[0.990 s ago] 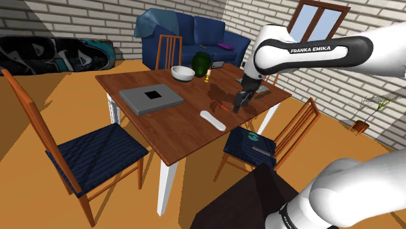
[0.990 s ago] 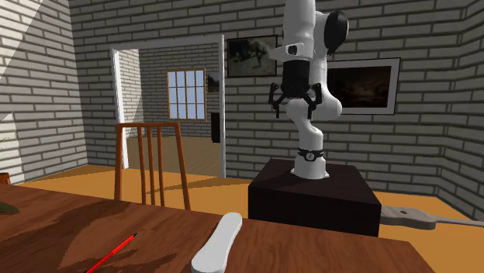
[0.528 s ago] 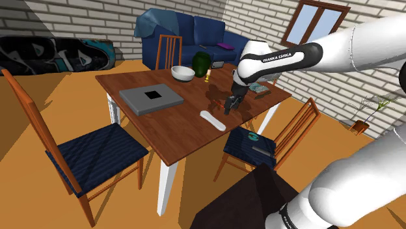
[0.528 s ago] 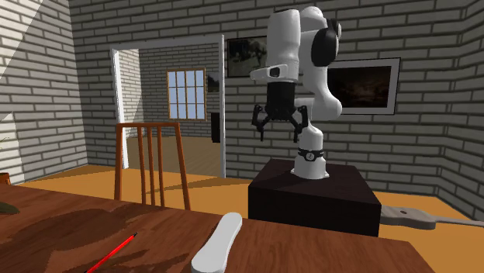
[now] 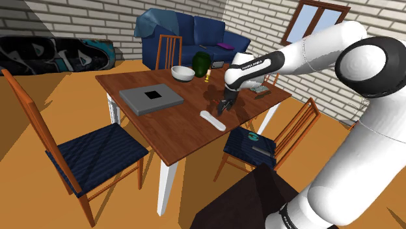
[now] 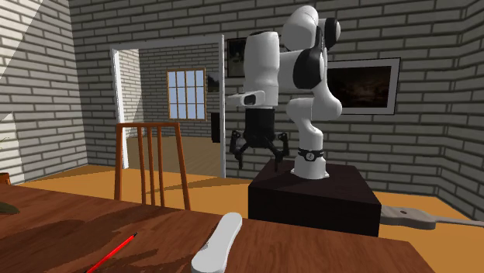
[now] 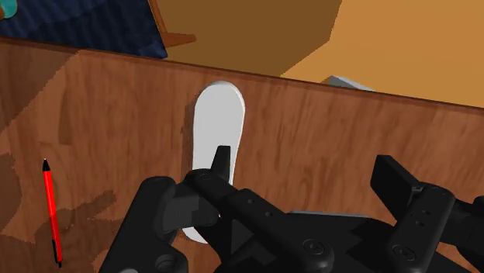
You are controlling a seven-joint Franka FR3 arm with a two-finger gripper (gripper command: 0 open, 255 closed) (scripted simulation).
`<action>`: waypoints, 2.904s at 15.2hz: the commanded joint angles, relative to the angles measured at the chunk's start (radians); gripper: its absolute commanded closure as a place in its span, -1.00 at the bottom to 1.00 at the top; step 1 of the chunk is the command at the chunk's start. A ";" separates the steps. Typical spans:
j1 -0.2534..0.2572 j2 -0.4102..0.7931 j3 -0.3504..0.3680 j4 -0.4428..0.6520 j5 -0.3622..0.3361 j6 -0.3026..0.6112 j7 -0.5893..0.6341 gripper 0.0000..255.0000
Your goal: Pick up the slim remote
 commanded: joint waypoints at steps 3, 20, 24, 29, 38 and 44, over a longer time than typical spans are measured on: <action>-0.021 0.160 -0.002 0.124 0.031 0.036 -0.035 -1.00; -0.081 0.531 0.018 0.414 0.084 0.117 -0.090 -1.00; -0.081 0.529 0.018 0.413 0.084 0.116 -0.090 1.00; -0.081 0.529 0.018 0.413 0.084 0.116 -0.090 1.00; -0.076 0.456 0.010 0.410 0.074 0.046 -0.085 1.00; -0.072 0.406 0.005 0.417 0.067 -0.011 -0.081 1.00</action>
